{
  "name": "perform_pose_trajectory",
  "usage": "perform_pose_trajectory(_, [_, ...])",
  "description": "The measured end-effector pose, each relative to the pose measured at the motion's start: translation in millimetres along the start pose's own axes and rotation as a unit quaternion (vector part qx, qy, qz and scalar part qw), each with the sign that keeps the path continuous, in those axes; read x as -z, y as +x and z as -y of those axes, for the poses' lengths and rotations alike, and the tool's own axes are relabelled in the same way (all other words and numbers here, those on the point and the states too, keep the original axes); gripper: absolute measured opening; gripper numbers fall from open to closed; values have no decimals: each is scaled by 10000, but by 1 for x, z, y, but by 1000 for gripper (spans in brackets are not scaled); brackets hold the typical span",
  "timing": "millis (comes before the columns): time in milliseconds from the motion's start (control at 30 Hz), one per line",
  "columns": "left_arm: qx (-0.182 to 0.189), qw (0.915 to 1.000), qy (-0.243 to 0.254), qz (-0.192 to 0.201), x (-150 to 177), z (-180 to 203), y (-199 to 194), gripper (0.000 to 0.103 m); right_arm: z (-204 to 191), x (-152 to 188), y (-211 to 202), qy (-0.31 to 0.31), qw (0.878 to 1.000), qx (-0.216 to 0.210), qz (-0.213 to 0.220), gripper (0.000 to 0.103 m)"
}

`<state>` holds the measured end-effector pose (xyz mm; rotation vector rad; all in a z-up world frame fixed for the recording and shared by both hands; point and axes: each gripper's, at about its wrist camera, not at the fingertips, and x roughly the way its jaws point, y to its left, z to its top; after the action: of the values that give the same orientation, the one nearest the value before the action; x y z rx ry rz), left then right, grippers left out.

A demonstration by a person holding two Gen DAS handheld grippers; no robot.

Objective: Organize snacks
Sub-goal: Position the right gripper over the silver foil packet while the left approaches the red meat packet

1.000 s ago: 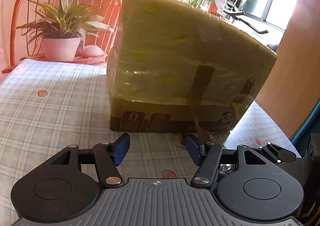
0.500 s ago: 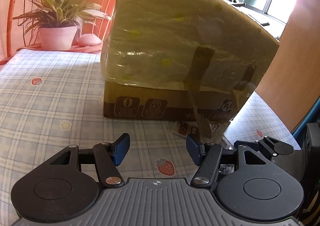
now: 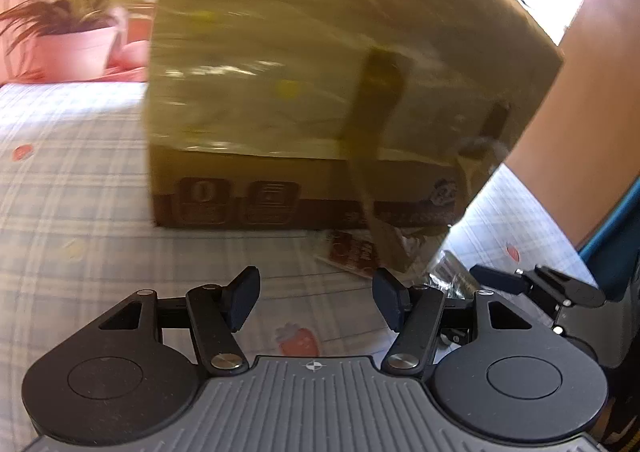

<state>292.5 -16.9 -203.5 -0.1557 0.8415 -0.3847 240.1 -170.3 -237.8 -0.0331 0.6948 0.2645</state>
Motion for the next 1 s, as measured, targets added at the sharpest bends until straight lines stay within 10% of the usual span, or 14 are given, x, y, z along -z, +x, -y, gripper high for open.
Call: perform_pose_trajectory(1000, [-780,9919,1000,58,-7,61,76,63,14,0,0,277,9995,-106,-63,78])
